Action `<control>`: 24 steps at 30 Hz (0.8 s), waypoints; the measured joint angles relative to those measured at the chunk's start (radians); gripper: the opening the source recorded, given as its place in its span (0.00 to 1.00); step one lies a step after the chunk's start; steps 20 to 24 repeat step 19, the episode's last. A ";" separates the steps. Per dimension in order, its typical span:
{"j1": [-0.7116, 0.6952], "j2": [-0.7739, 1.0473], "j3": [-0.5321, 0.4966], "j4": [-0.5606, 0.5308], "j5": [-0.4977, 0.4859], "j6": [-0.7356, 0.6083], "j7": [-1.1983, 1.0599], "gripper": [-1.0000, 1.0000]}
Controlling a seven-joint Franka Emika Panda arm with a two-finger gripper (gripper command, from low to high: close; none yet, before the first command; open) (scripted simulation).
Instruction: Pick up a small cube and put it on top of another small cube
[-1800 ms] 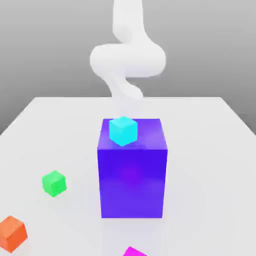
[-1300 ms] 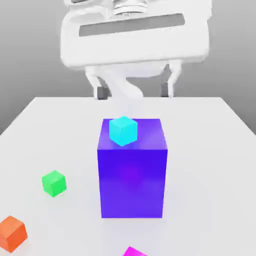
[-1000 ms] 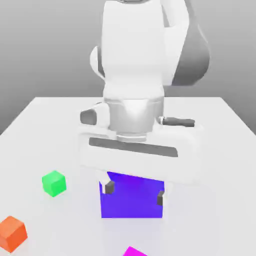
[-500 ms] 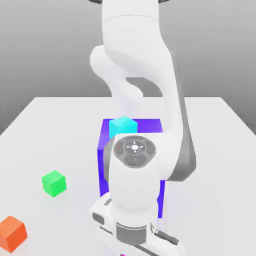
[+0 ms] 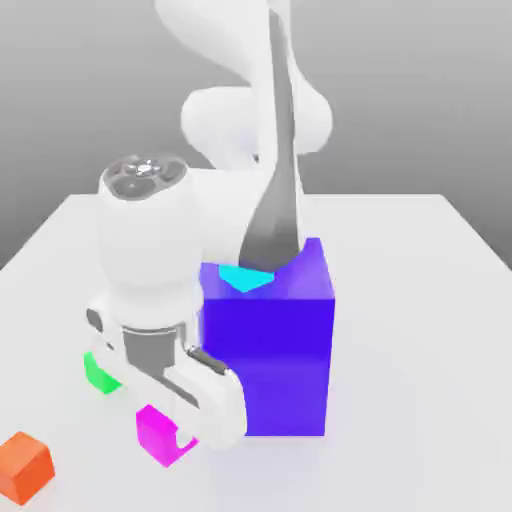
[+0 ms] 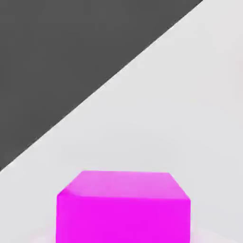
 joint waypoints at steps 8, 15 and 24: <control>-0.240 -0.264 -0.110 -0.276 -0.093 0.015 -0.045 0.00; -0.252 -0.121 -0.136 -0.324 -0.003 0.204 -0.131 0.00; -0.261 -0.058 -0.108 -0.321 0.063 0.261 -0.177 1.00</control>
